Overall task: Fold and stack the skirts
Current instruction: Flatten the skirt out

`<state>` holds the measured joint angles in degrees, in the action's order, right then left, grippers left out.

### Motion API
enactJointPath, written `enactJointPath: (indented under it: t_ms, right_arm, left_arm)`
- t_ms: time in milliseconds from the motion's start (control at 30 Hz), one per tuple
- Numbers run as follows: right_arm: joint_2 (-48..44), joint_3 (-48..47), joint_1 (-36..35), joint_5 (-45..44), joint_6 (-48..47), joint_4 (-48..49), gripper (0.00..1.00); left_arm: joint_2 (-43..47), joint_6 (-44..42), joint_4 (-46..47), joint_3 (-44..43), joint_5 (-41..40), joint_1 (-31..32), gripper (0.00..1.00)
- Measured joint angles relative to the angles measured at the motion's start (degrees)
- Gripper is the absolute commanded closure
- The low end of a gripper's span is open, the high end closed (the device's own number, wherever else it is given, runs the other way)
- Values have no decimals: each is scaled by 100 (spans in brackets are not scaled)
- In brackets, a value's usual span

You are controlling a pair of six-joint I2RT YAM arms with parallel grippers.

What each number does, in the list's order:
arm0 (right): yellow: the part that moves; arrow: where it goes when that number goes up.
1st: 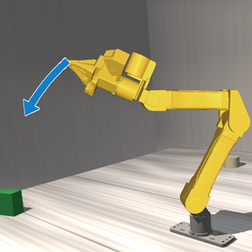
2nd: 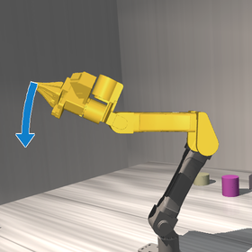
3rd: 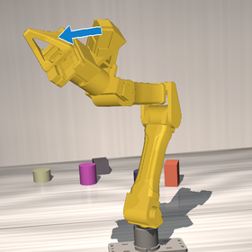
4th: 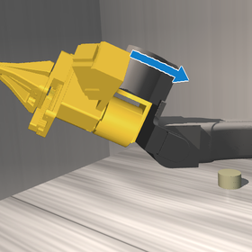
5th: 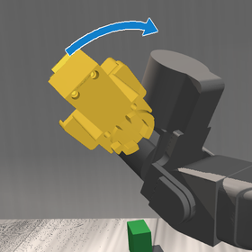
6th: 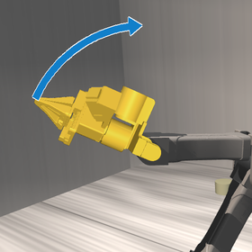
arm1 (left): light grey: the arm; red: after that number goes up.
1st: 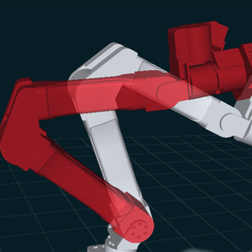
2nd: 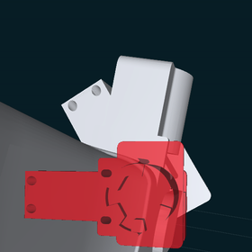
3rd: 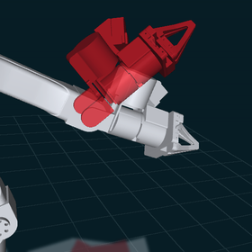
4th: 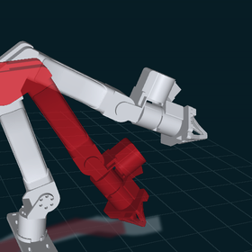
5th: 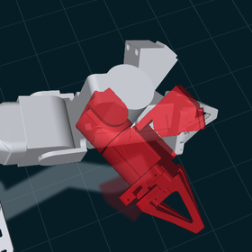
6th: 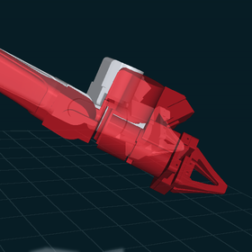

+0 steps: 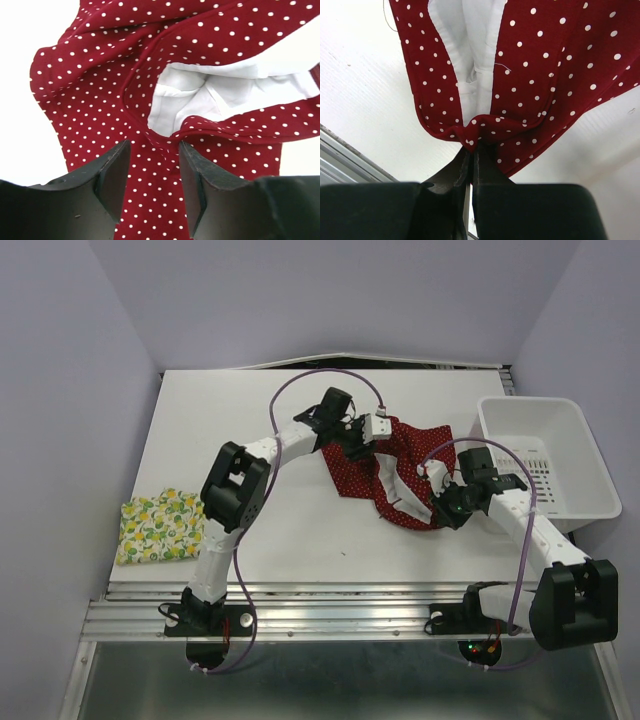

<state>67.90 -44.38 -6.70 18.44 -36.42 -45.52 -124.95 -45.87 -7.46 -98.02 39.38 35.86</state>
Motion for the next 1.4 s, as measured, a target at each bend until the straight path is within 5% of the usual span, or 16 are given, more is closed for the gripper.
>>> enactJointPath:
  t_ms: [600, 667, 800, 1033, 1400]
  right_arm:
    - [48, 0, 0, -70, 26, 15, 99]
    - [48, 0, 0, -72, 35, 15, 99]
    - [48, -2, 0, -96, 76, 20, 99]
    - [35, -28, 79, -190, 466, 243, 99]
    - [-37, -1434, 216, -330, 1740, 1224, 99]
  left_arm:
    - [-223, -229, -155, -52, 109, 28, 45]
    - [-245, -162, -101, -52, 122, 44, 54]
    - [-260, 136, 173, -48, 103, 57, 96]
    - [-175, 1165, 498, 94, 332, -199, 100]
    - [2745, 2476, 640, 1891, 629, -1537, 100]
